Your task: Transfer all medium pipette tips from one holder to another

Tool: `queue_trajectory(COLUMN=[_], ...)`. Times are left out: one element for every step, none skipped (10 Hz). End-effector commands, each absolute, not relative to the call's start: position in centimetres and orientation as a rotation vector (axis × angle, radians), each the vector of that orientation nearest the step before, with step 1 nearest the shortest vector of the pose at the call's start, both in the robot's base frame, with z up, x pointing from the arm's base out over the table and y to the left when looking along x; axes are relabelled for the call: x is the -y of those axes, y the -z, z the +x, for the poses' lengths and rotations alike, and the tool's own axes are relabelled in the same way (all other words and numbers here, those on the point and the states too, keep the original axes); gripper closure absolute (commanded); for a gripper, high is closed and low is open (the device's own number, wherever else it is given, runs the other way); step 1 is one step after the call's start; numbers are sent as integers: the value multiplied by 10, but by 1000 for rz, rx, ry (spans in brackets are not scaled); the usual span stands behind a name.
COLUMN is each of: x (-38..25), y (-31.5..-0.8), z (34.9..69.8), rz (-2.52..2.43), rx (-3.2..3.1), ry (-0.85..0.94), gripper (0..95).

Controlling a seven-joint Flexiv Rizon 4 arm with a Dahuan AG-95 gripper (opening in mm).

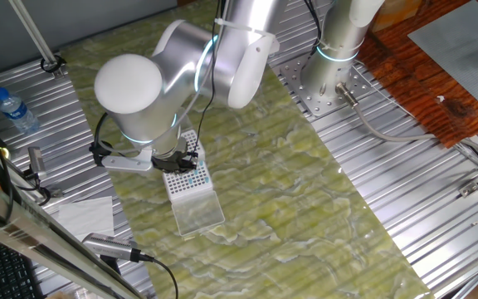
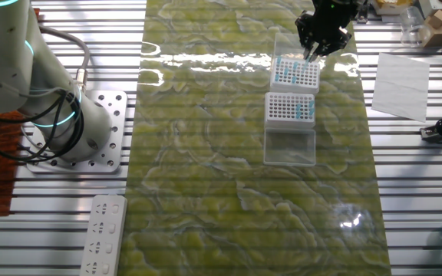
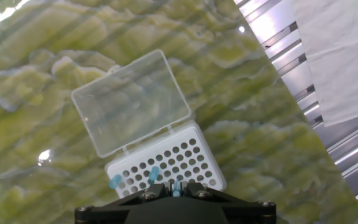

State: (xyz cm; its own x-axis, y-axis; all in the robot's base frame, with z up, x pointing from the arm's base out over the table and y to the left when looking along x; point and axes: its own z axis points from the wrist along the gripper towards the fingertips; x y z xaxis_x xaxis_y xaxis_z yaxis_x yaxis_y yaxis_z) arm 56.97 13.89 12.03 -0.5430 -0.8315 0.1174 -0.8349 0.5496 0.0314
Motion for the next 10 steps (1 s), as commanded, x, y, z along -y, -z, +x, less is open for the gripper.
queue_trajectory(x=[-138,-137,-137,-137,-136,-134,-133,-130,-127,-120], y=[-119,-118,-117,-117,-116,-113,-111,-111,-112,-110], z=[570,570,570,570,569,566,564,561,561,561], rz=[1442,1451,1464,1476,1504,1529,1537,1555,1573,1624], rx=[2662,2665,2663,2660,2649,2647,2650,2643,2633,2603], ry=[-46,-48,-50,-54,-56,-61,-62,-64,-64,-68], gripper=[950,950,950,950,950,570,570,570,570,570])
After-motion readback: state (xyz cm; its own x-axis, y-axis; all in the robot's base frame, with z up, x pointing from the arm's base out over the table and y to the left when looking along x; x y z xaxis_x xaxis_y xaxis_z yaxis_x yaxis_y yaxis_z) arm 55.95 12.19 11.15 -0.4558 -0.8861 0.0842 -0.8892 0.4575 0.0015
